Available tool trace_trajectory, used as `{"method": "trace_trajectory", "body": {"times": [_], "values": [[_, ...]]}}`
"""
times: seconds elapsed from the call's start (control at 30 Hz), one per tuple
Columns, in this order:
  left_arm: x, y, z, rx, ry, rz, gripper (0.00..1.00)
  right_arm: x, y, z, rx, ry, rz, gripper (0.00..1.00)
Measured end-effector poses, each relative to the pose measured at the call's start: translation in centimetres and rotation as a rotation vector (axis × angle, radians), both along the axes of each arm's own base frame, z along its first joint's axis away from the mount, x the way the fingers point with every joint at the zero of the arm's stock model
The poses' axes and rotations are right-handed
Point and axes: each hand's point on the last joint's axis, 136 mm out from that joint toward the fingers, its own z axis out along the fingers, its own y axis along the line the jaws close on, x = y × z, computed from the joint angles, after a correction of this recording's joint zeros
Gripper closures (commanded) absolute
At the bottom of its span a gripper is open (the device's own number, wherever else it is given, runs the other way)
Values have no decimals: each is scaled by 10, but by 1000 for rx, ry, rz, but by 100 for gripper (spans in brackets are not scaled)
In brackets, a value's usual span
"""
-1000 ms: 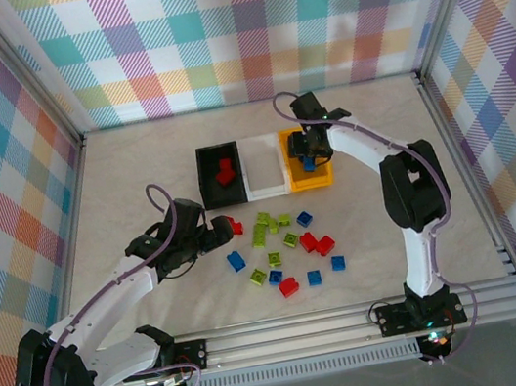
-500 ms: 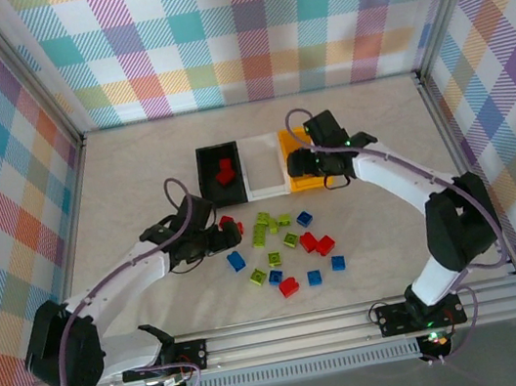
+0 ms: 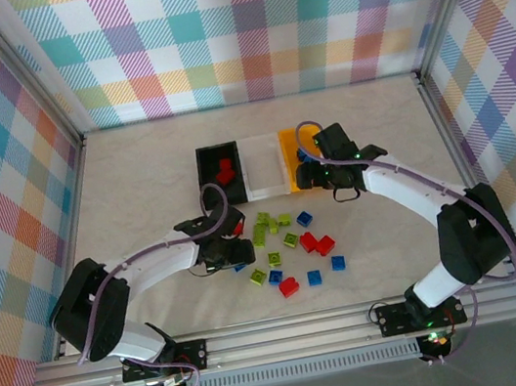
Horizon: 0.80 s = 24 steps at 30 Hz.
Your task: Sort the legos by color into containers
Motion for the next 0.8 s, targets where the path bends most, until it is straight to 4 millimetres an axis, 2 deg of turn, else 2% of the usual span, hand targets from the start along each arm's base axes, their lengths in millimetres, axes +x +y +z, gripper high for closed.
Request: {"method": "trace_trajectory", "body": {"times": [0.2,0.5,0.67,0.8], "values": [[-8,-4,-9,12,35,-8,49,2,-1,2,-4,-12,-6,18],[-6,-3,-8,18,29,-8,61,2,-2,3,-6,-16,-9,18],[3,-9,8,11,2,-15,63,-1,-5,5,-8,-24,-13,17],[17,-21,32,-10,-43,-37,63,0,-9,6,-12,-32,-28,17]]}}
